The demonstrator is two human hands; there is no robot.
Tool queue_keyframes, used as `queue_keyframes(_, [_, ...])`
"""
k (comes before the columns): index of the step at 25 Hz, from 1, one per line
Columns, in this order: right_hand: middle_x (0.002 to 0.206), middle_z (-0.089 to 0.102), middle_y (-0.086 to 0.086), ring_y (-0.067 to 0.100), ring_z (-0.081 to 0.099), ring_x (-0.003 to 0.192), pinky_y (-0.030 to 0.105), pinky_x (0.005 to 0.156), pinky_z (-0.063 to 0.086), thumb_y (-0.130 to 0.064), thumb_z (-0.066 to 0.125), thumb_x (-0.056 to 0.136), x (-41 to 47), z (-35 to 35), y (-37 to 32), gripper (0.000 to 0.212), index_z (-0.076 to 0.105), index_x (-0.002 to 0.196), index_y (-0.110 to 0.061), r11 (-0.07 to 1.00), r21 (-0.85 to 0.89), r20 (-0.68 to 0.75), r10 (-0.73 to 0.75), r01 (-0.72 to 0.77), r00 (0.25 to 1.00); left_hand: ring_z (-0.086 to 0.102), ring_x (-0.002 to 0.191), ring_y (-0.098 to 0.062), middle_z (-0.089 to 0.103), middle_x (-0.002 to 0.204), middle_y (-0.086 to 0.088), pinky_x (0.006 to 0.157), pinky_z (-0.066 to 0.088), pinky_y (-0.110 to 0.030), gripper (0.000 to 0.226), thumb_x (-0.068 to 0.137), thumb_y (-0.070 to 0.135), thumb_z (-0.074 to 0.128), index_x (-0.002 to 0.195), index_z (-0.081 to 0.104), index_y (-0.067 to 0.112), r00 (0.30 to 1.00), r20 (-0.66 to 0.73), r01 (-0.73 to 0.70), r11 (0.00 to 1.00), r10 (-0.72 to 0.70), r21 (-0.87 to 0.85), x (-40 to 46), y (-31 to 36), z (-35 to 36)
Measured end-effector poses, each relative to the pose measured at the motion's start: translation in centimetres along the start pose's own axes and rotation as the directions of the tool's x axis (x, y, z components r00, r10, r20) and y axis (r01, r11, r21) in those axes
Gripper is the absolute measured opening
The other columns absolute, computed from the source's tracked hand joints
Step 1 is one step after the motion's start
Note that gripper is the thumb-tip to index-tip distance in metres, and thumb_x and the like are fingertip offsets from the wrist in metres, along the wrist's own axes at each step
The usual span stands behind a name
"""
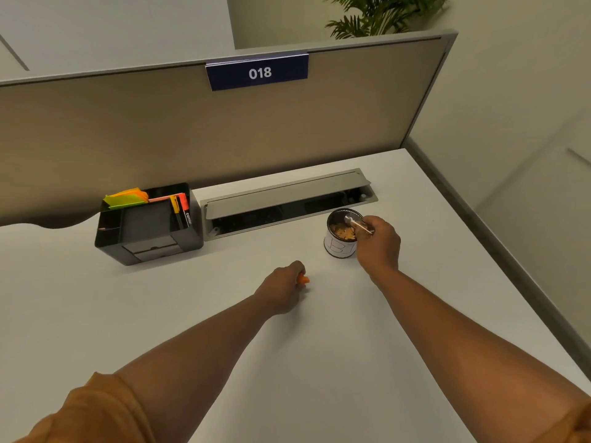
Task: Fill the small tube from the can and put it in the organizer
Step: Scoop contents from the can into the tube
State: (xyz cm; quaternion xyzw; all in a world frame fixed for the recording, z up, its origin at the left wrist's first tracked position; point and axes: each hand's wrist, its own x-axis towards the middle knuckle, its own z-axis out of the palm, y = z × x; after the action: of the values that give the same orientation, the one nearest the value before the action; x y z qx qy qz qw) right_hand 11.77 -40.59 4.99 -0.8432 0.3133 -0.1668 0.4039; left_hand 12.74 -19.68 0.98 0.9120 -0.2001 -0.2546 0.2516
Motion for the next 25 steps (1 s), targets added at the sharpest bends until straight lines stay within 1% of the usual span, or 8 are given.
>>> queue_keyframes(4, [0.118,0.069,0.013,0.031,0.064,0.107,0.035,0.084,0.054,-0.01,0.064,0.093,0.9,0.5,-0.1,0.028,0.067,0.121,-0.009,0.998,-0.053,0.048,-0.028,0.031,0.998,0.056,0.091,-0.022,0.064,0.112,-0.01,0.076,0.041,-0.029,0.023,0.099,0.011,0.055,0.121,0.051,0.017,1.0,0.006,0.004,1.0,-0.004,0.018,1.1,0.5,0.1])
queue_keyframes(6, [0.115,0.07,0.013,0.03,0.066,0.103,0.034,0.08,0.055,-0.007,0.068,0.09,1.2,0.6,-0.1,0.028,0.066,0.118,-0.012,0.997,-0.057,0.047,-0.042,0.045,0.998,0.056,0.091,-0.022,0.064,0.112,-0.01,0.077,0.041,-0.03,0.023,0.099,0.011,0.056,0.12,0.052,0.017,1.0,0.014,0.011,1.0,-0.011,0.019,1.4,0.5,0.1])
queue_keyframes(9, [0.109,0.07,0.011,0.025,0.065,0.093,0.024,0.069,0.05,-0.006,0.073,0.086,1.5,0.6,-0.1,0.027,0.06,0.108,-0.017,0.998,-0.05,0.053,-0.043,0.045,0.998,0.056,0.091,-0.022,0.064,0.112,-0.009,0.077,0.042,-0.03,0.024,0.097,0.012,0.058,0.119,0.053,0.018,0.999,0.035,0.01,1.0,-0.011,0.024,1.4,0.3,0.1])
queue_keyframes(11, [0.108,0.069,0.011,0.026,0.066,0.095,0.023,0.069,0.049,-0.004,0.074,0.085,1.6,0.7,0.0,0.029,0.059,0.105,-0.018,0.999,-0.035,0.07,-0.038,0.04,0.997,0.056,0.091,-0.022,0.065,0.112,-0.009,0.077,0.044,-0.032,0.023,0.096,0.014,0.06,0.118,0.053,0.019,0.999,0.043,0.003,1.0,-0.005,0.028,1.4,0.1,0.2])
queue_keyframes(15, [0.118,0.07,0.012,0.03,0.066,0.106,0.026,0.079,0.048,-0.004,0.073,0.086,1.6,1.0,0.0,0.037,0.064,0.12,-0.014,0.996,-0.019,0.068,-0.085,0.086,0.994,0.057,0.091,-0.024,0.065,0.111,-0.009,0.079,0.047,-0.035,0.023,0.095,0.015,0.06,0.117,0.054,0.019,0.999,0.048,0.003,0.999,-0.004,0.033,1.5,0.0,0.2])
queue_keyframes(19, [0.125,0.067,0.012,0.031,0.064,0.113,0.039,0.088,0.055,-0.007,0.068,0.091,1.5,0.8,-0.4,0.049,0.052,0.136,-0.02,0.994,0.036,0.075,-0.102,0.1,0.992,0.057,0.092,-0.024,0.065,0.111,-0.008,0.081,0.048,-0.037,0.022,0.096,0.015,0.059,0.117,0.054,0.02,0.999,0.047,0.01,1.0,-0.011,0.027,1.5,0.0,0.2])
queue_keyframes(21, [0.12,0.068,0.011,0.028,0.066,0.107,0.034,0.081,0.056,-0.009,0.067,0.092,1.4,0.6,-0.5,0.047,0.047,0.131,-0.024,0.99,0.061,0.068,-0.134,0.13,0.989,0.057,0.092,-0.024,0.065,0.111,-0.008,0.082,0.048,-0.037,0.022,0.096,0.015,0.06,0.117,0.053,0.02,0.999,0.048,0.007,1.0,-0.008,0.026,1.4,-0.1,0.1])
queue_keyframes(25, [0.107,0.071,0.007,0.024,0.068,0.096,0.019,0.069,0.049,-0.012,0.068,0.091,1.3,0.5,-0.4,0.025,0.054,0.109,-0.021,0.974,-0.027,0.062,-0.221,0.223,0.973,0.059,0.094,-0.026,0.065,0.111,-0.008,0.084,0.05,-0.04,0.025,0.094,0.014,0.063,0.116,0.054,0.019,0.999,0.054,0.004,1.0,-0.006,0.028,1.3,0.0,0.0])
